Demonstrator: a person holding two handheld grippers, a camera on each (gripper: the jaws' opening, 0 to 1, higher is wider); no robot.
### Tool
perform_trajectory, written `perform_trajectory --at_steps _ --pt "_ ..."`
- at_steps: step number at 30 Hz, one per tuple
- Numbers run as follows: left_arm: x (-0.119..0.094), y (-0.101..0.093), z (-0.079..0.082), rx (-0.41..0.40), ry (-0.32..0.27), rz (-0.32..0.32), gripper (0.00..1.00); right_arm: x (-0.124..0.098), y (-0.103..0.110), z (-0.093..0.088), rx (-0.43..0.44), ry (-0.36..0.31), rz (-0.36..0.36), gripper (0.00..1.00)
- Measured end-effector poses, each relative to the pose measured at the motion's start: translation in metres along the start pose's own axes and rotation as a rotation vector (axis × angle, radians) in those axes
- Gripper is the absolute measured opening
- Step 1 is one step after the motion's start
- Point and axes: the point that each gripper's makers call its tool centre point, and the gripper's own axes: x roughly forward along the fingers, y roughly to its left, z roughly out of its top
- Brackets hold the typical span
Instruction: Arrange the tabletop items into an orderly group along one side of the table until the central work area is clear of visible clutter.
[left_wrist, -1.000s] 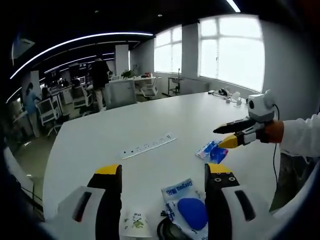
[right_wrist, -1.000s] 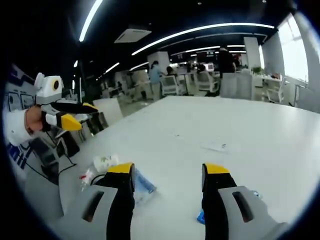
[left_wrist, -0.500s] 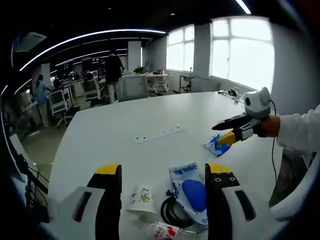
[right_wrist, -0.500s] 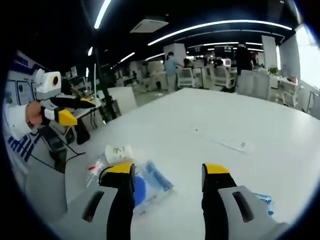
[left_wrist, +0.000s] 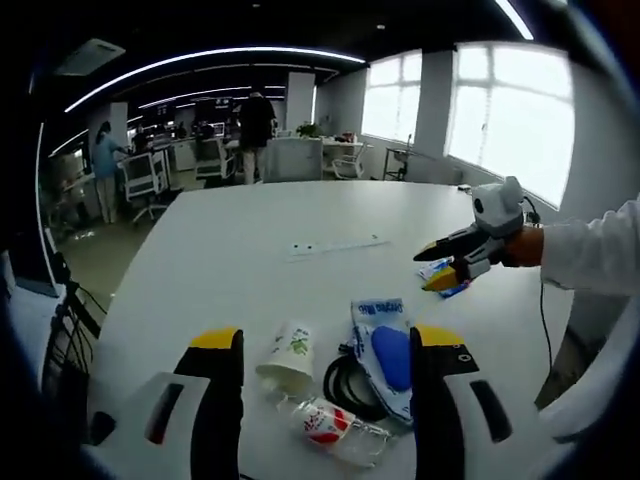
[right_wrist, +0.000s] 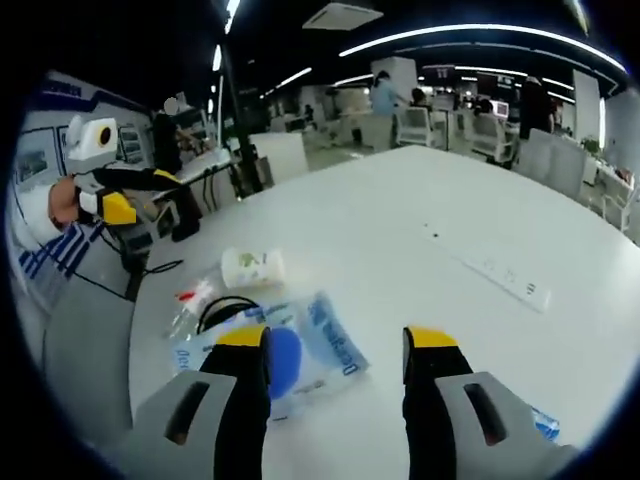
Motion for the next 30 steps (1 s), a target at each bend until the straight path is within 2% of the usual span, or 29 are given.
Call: perform_trajectory --at_steps 13,20,24,30 --pt "0.000 0.004 -0.030 -0.065 0.029 0.022 0.68 0.044 -0.005 -0.025 -0.053 0.110 0.124 0.44" --pt "0.007 0.002 -0.040 -0.090 0.043 0.019 0.68 0.056 -0.010 -0.042 -0.048 0.163 0.202 0.24" --pt "0.011 0.003 -0.044 -0.100 0.044 0.016 0.67 0.060 -0.012 -0.047 -0.056 0.181 0.226 0.22" --pt "0.017 0.002 -0.046 -0.100 0.051 0.010 0.66 0.062 -0.008 -0.049 -0.069 0.192 0.278 0.09"
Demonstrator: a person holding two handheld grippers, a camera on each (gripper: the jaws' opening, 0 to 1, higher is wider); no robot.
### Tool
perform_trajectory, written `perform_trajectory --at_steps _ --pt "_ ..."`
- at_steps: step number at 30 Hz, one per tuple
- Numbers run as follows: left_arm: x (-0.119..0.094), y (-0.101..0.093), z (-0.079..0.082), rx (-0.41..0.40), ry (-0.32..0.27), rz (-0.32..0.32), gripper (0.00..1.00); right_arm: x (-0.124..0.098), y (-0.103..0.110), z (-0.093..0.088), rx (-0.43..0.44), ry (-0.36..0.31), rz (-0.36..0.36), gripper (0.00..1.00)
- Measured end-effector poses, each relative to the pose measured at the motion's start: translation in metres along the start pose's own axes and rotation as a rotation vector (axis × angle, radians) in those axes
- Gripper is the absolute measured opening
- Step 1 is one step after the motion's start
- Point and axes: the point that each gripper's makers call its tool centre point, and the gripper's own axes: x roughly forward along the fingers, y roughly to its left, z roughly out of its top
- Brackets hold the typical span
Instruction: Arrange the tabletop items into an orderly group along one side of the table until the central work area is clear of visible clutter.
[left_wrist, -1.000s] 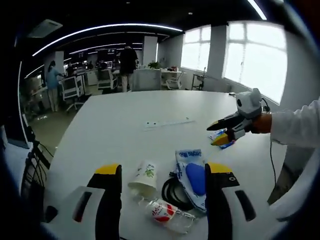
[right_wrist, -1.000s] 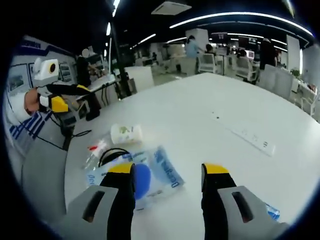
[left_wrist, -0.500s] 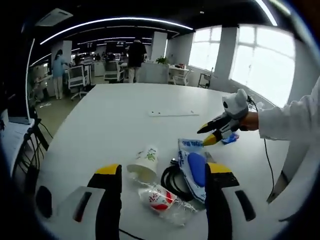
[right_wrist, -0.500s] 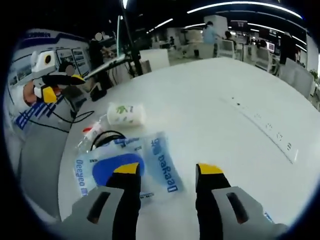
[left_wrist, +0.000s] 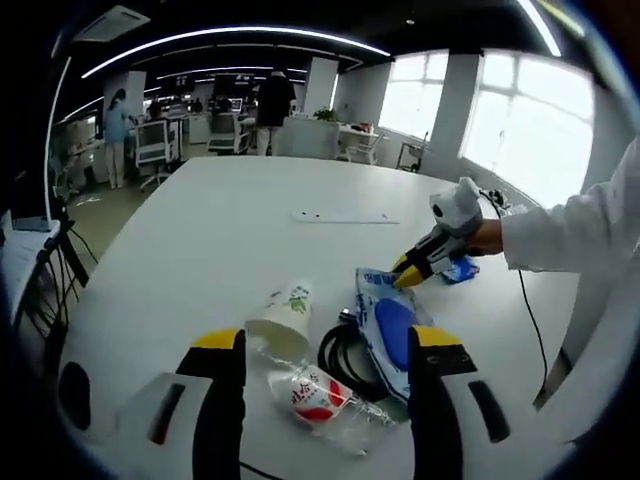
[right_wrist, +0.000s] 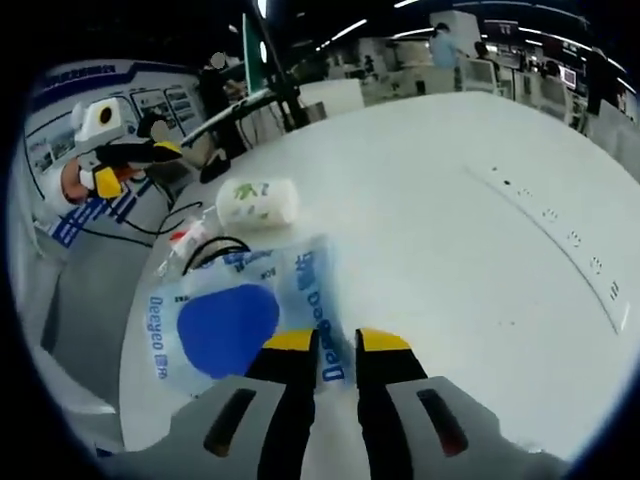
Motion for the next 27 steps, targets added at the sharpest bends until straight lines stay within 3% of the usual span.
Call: perform_trajectory --at_steps 5,18,27 --pt "0.004 -0.004 -0.002 -0.002 0.008 -0.013 0.66 -0.001 0.004 -0.001 -0.014 0.001 0.032 0.00" --pt "0.006 -0.016 -0.011 -0.004 0.027 -0.040 0.65 -0.017 0.020 -0.008 -0.047 0.012 0.087 0.00" --pt "0.006 -0.022 -0.010 0.006 0.030 -0.056 0.64 -0.035 0.031 -0.004 -0.022 -0.024 0.101 0.00"
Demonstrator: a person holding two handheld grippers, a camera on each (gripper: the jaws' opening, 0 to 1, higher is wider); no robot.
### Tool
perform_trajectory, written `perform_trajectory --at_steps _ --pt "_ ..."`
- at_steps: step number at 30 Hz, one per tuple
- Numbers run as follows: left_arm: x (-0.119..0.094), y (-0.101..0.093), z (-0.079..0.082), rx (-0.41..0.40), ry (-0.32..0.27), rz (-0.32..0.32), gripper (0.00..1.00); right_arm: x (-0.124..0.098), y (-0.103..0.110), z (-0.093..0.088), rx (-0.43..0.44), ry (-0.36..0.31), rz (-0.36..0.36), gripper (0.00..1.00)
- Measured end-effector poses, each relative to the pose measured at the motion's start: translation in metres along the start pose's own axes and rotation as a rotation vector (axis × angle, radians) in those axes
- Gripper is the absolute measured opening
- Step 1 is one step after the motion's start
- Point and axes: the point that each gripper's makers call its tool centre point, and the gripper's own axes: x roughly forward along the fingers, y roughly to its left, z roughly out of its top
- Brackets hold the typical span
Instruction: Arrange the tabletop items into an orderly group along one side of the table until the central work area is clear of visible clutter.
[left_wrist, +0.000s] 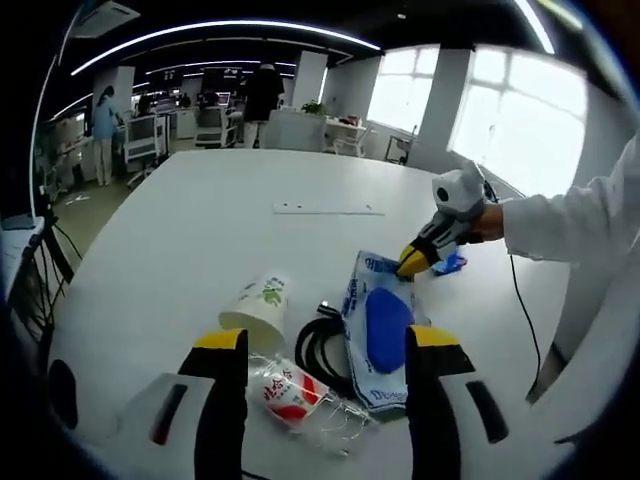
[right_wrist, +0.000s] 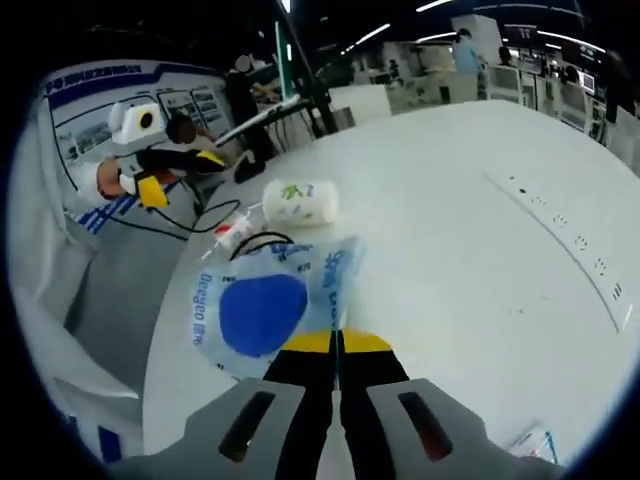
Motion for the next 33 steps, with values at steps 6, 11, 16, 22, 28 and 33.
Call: perform_trajectory --at_steps 6,11,16,22,28,33 --pt "0.001 -0.007 0.004 0.013 -0.002 -0.017 0.64 -0.015 0.012 0.005 0.004 -0.034 -0.007 0.00" --pt "0.001 -0.012 0.007 0.025 -0.003 -0.029 0.64 -0.029 0.026 0.013 0.005 -0.074 -0.006 0.00" --pt "0.000 -0.019 0.011 0.027 -0.013 -0.048 0.64 -0.044 0.040 0.020 0.022 -0.123 0.001 0.00" --pt "0.001 -0.026 0.012 0.031 -0.016 -0.068 0.63 -0.062 0.056 0.031 0.025 -0.178 -0.001 0.00" --pt "0.007 -0.037 0.014 0.031 -0.016 -0.099 0.63 -0.084 0.067 0.043 0.021 -0.222 -0.016 0.00" --pt "0.012 -0.044 0.019 0.036 -0.019 -0.125 0.62 -0.106 0.074 0.054 0.004 -0.264 -0.052 0.00"
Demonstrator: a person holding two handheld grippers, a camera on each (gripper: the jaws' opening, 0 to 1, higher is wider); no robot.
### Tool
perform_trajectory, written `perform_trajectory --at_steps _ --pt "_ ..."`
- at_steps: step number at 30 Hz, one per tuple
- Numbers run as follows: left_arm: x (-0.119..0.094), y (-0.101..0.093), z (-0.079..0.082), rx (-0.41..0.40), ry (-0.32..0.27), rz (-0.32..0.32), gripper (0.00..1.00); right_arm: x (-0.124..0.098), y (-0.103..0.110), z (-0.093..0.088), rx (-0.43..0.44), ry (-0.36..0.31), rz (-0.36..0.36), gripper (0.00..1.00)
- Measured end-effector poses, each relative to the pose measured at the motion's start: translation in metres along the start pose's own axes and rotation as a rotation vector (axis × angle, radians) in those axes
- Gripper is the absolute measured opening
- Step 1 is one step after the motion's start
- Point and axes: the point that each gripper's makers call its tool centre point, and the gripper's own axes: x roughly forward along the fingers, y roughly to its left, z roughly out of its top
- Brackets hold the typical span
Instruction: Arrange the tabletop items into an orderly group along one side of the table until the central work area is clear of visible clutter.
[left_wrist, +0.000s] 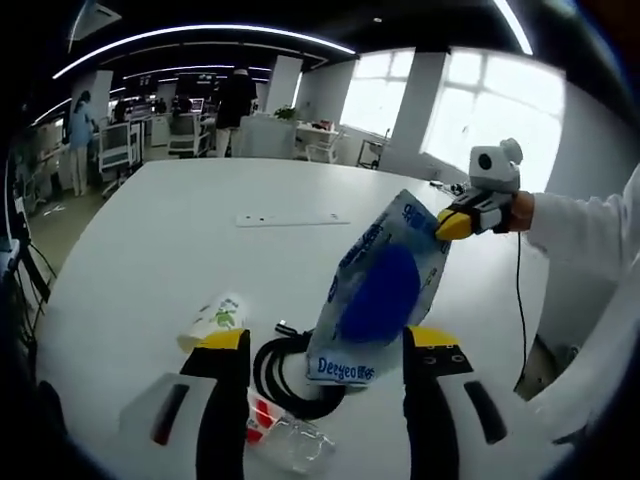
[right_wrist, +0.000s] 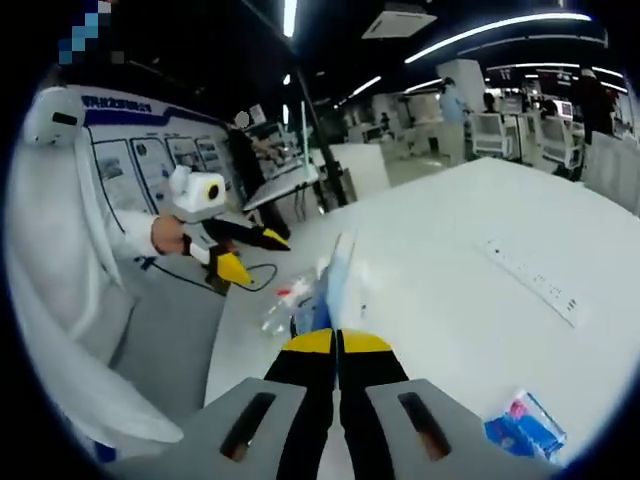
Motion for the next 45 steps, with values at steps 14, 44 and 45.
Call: perform_trajectory --at_steps 14,44,45 --pt "0.024 -0.022 0.000 -0.028 0.012 -0.084 0.60 -0.051 0.028 0.064 -0.045 -0.190 -0.097 0.00" --pt "0.042 -0.016 0.076 0.196 -0.001 -0.101 0.00 -0.079 0.006 0.046 0.234 -0.496 -0.660 0.00" --pt "0.043 -0.013 0.077 0.209 0.008 -0.092 0.00 -0.075 0.004 0.044 0.253 -0.509 -0.674 0.00"
